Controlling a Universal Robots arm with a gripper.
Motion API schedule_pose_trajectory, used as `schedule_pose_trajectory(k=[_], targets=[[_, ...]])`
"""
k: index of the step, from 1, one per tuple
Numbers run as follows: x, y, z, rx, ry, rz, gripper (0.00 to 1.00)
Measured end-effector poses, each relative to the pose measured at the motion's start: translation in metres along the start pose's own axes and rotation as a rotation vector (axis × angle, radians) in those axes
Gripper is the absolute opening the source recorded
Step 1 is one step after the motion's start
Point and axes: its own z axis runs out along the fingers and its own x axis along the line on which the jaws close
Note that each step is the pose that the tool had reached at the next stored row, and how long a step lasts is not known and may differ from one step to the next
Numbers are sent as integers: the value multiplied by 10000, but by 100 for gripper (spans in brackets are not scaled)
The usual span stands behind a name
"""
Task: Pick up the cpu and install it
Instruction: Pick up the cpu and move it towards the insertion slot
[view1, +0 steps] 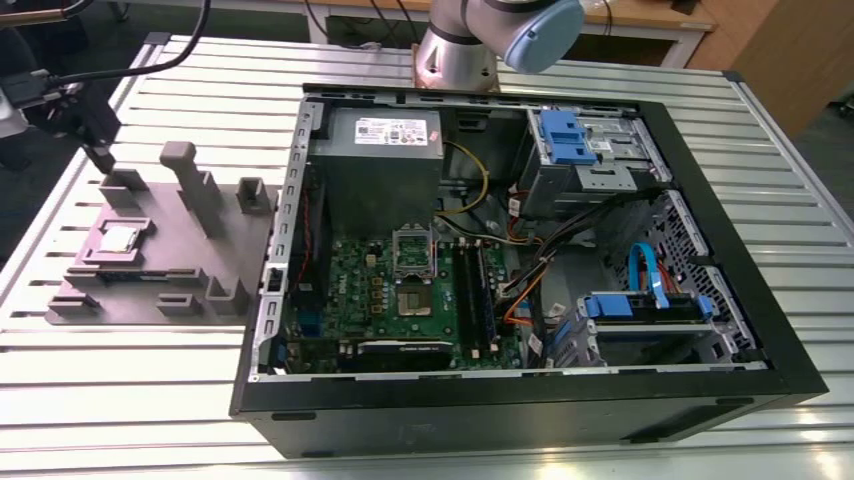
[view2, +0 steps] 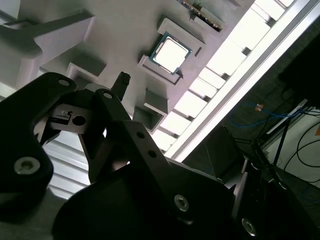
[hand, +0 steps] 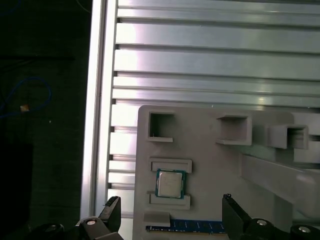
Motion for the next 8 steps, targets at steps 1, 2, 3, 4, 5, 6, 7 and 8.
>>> schedule_pose_trajectory(k=[1, 2, 3, 4, 5, 6, 7, 8], targets=[[0, 0, 6, 0, 0, 0, 88], [0, -1, 11, 0, 0, 0, 88], [0, -2, 15, 0, 1, 0, 88], [0, -2, 18, 1, 2, 0, 88], [0, -2, 21, 1, 2, 0, 88], [0, -2, 23, 0, 1, 0, 88], [0, -3, 26, 0, 0, 0, 88], [0, -3, 27, -1, 0, 0, 88]])
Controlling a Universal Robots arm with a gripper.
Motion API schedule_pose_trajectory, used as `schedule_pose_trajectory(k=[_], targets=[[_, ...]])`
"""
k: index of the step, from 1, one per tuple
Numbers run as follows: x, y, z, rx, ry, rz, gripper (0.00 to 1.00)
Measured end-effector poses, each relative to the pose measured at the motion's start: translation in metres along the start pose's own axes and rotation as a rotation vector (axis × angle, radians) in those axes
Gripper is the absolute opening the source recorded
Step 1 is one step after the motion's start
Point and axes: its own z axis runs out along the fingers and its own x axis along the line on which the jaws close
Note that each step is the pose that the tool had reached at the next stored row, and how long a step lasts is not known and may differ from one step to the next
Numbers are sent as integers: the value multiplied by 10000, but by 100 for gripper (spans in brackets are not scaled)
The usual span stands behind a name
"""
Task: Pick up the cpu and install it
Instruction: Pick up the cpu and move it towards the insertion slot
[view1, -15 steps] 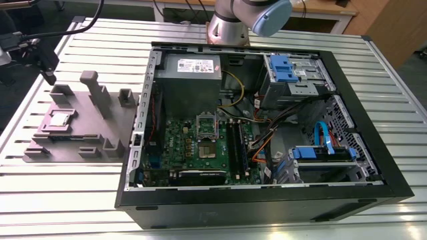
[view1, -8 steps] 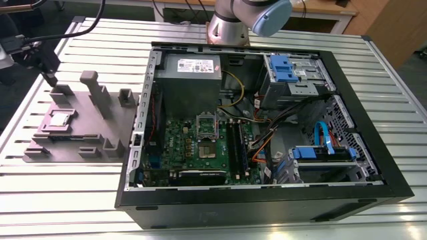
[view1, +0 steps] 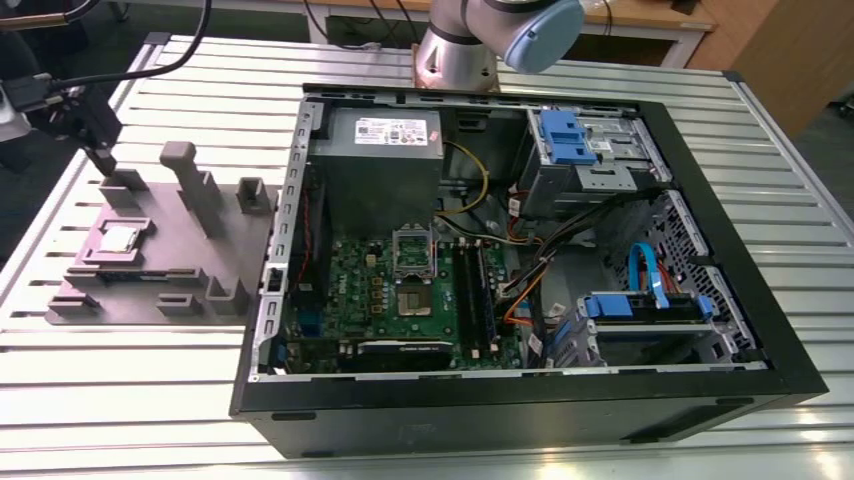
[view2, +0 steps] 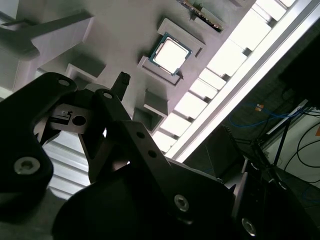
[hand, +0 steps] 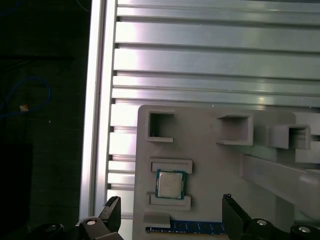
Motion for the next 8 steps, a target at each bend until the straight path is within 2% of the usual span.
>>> schedule_pose_trajectory(k=[8], targets=[[0, -1, 23, -1, -1, 0, 88]])
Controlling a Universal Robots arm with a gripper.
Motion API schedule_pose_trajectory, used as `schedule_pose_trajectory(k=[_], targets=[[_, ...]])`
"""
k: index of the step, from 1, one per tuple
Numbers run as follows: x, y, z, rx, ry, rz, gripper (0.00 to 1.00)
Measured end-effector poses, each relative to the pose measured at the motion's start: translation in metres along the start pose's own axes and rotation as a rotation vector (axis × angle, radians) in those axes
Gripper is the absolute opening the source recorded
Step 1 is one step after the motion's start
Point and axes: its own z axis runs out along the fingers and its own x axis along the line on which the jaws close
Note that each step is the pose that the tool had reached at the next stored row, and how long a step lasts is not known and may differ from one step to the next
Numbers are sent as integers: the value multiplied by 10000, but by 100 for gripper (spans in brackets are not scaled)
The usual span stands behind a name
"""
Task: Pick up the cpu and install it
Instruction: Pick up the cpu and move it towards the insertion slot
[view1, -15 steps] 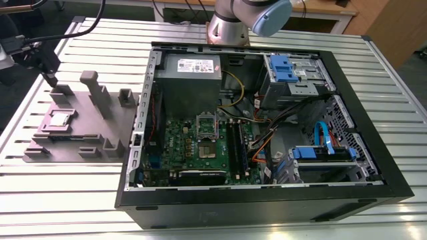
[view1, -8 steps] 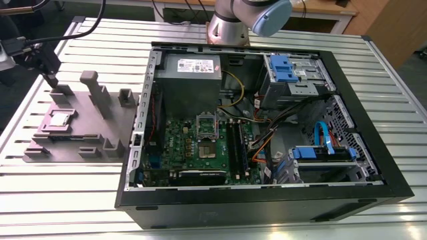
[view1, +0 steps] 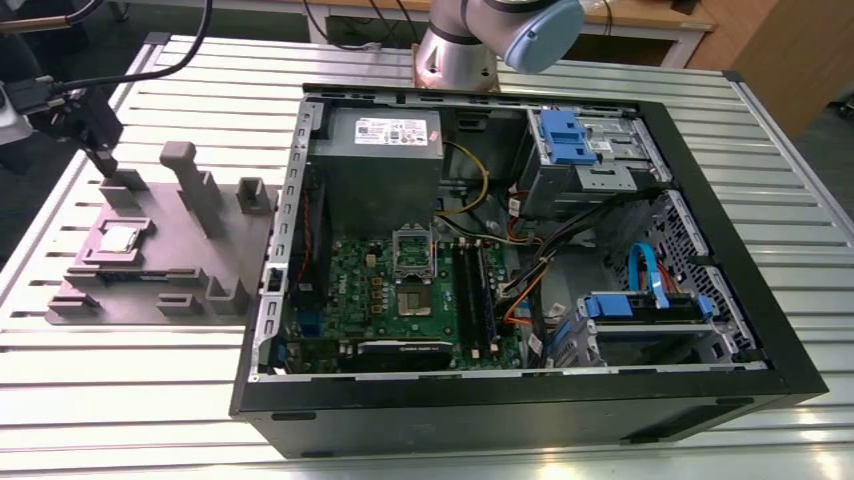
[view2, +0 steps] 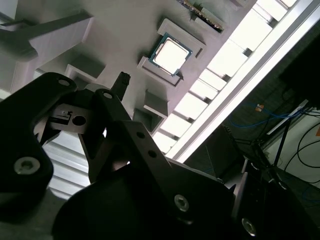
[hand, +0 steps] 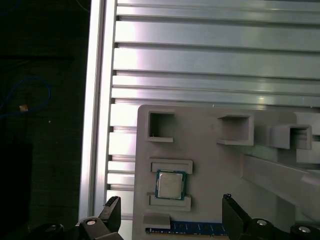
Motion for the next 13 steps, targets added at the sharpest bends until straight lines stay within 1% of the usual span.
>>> schedule_pose_trajectory(k=[13], targets=[[0, -2, 45, 0, 6, 1, 88]])
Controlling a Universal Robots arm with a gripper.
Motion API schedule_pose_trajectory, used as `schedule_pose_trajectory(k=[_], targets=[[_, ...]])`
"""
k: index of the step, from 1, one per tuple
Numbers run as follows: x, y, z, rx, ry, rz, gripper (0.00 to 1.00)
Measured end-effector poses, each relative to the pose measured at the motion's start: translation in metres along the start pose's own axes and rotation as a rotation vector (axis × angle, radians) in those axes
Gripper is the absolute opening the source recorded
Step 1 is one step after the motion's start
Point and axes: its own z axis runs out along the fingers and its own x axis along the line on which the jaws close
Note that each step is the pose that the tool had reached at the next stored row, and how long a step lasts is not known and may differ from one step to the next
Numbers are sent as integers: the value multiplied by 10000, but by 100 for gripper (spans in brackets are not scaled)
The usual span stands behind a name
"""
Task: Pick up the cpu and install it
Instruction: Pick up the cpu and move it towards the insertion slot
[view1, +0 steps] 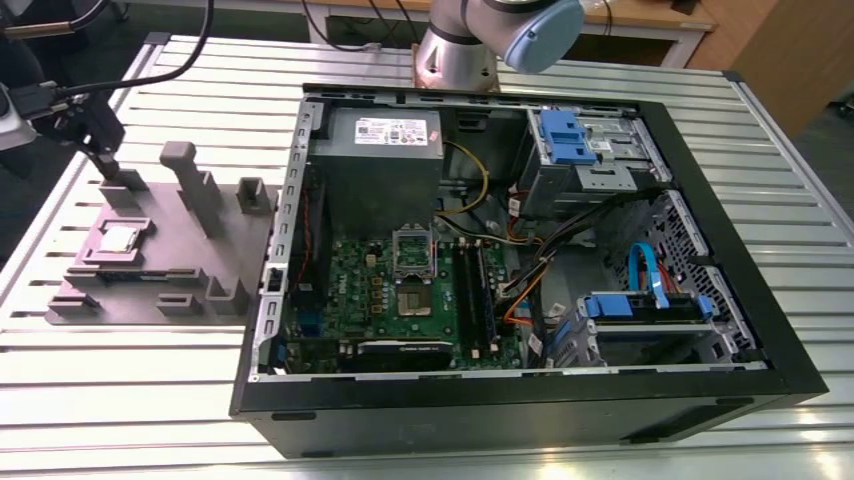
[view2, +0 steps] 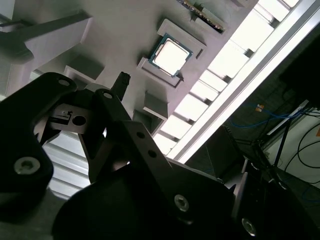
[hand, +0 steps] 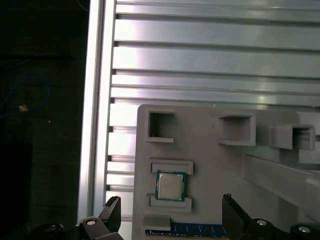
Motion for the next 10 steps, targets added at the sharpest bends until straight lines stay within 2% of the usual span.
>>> schedule_pose_trajectory(k=[10], targets=[[0, -2, 35, -1, 14, 1, 88]])
